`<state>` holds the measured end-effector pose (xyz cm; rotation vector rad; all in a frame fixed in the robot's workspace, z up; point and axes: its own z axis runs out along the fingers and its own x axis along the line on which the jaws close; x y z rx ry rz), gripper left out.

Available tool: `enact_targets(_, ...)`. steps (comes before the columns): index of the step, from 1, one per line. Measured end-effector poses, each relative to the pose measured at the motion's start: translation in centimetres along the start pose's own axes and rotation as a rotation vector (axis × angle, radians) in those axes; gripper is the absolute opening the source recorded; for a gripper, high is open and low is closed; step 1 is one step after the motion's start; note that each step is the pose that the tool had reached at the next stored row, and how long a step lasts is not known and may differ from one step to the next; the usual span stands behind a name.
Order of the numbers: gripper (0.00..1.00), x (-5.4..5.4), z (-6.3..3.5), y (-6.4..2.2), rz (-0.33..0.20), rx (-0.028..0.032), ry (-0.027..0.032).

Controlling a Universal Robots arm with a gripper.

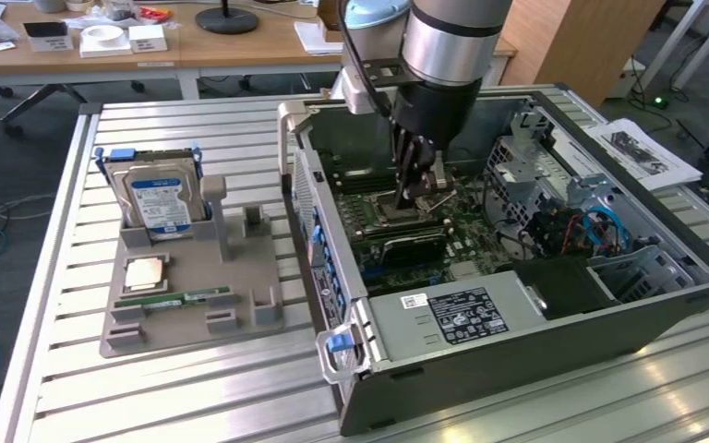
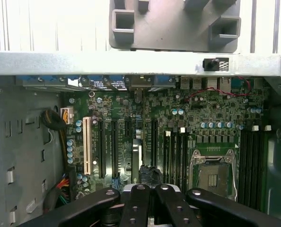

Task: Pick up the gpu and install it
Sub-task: 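Press down on the gpu until it lock into place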

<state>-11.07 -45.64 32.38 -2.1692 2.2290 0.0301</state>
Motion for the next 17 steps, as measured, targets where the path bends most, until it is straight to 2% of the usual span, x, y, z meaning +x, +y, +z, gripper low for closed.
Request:
enact_targets(11,0.11,-0.02,0.00,-0.86,0.000,-0.0001,0.0002)
enact_targets(17,0.11,-0.02,0.00,-0.91,0.000,-0.0001,0.0002)
